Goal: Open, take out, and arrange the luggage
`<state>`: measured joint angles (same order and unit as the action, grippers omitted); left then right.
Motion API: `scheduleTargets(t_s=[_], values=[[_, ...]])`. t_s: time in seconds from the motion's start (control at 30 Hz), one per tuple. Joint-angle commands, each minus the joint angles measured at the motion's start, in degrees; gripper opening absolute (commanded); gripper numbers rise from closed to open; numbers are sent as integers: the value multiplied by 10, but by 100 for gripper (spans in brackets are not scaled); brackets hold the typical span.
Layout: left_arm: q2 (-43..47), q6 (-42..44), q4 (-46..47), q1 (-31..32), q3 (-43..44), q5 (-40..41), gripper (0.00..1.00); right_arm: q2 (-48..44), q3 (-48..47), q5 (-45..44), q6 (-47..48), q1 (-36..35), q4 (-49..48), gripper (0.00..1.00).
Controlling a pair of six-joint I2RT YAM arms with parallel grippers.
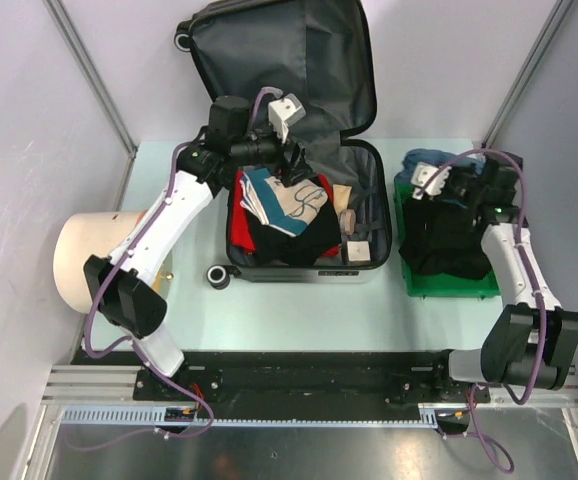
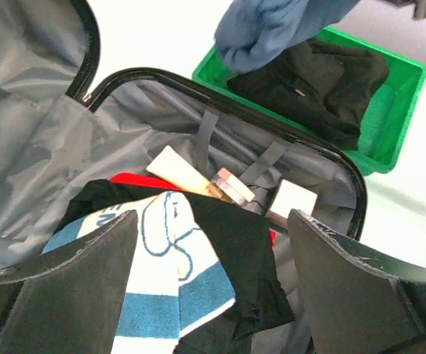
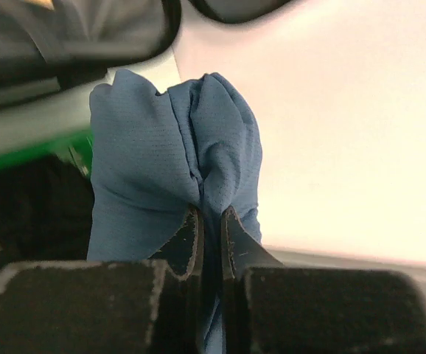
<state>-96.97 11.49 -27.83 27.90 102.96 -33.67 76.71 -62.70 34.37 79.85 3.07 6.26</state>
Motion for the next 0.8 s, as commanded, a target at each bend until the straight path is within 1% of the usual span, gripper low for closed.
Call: scheduleTargets(t_s=[0.0,0.07,0.1,0.17,0.2,0.23,0.3,0.37,0.43,0.47,0.5,0.57,0.6,0.63,0.67,0.7,0.73,0.77], values=[[12,-19,11,-14,-4,-3,86,5,-13,85,61,75,-34,0],[9,-19,12,-14,-7,1,86,28,-13,86,71,90,-79,0],[6,-17,12,-14,-7,2,86,49,-13,90,91,104,-88,0],[3,-16,13,-14,-12,7,86,70,-13,112,102,114,-114,0],[3,-13,12,-14,-14,10,86,96,-13,119,112,118,-119,0],[-2,-12,12,-14,-16,11,86,109,-12,129,160,120,-113,0],[-5,-10,12,-14,-23,18,86,158,-9,132,205,120,-119,0],[-9,-7,12,-15,-32,19,86,190,3,139,249,122,-149,0],[-8,0,11,-18,-40,25,86,221,5,144,286,124,-117,0],[-5,4,11,-21,-49,28,86,227,5,147,325,125,-96,0],[-4,4,11,-23,-54,33,87,233,5,145,341,124,-32,0],[-3,4,11,-31,-66,37,87,244,7,138,403,125,35,0],[-3,4,11,-34,-69,41,88,245,8,121,418,125,64,3],[-3,4,10,-36,-74,43,88,242,10,116,424,127,104,9],[-2,6,9,-43,-77,45,88,238,10,112,421,128,117,23],[0,6,9,-44,-80,48,90,232,10,111,412,130,124,35],[0,8,8,-47,-86,57,91,212,10,110,396,132,119,50],[3,16,4,-50,-88,63,93,202,10,108,358,133,113,70]])
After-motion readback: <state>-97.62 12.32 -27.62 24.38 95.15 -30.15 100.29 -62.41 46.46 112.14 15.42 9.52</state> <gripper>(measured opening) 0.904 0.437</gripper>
